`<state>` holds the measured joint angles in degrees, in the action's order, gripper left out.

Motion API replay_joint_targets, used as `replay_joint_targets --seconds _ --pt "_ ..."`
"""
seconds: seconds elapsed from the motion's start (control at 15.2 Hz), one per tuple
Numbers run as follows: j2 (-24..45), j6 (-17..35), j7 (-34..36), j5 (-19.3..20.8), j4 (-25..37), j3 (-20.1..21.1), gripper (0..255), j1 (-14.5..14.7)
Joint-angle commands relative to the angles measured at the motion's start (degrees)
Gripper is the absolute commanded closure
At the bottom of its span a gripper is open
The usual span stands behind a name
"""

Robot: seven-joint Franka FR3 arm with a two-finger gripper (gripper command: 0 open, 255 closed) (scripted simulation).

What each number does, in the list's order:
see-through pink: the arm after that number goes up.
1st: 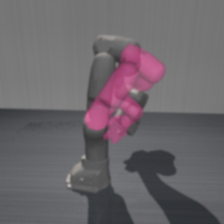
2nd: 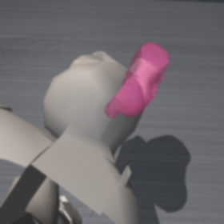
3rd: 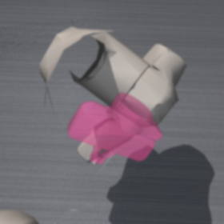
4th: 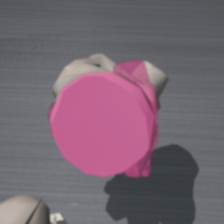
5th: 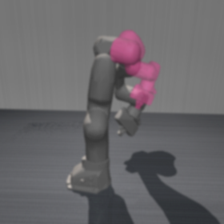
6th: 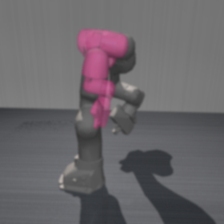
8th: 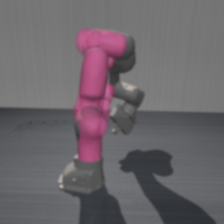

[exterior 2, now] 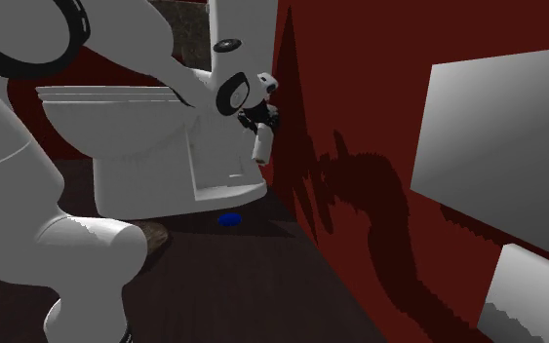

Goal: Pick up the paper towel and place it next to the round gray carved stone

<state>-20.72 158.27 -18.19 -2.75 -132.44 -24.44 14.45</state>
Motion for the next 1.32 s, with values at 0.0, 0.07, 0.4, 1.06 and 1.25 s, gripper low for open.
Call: replay_joint_targets --seconds 0.0,0.07,0.4,1.06,1.25 --pt "-0.67 0.78 4.53 2.3 -1.53 3.82 255 -1.52" --pt "-0.87 0.99 6.73 3.34 -2.02 5.78 255 -2.25" --pt "-1.35 1.39 17.8 8.35 -3.39 15.27 255 -5.46" --pt "0.49 -0.8 39.47 17.9 -0.83 33.37 255 -10.62" --pt "1.88 -2.29 45.85 21.02 1.32 38.45 255 -11.84"
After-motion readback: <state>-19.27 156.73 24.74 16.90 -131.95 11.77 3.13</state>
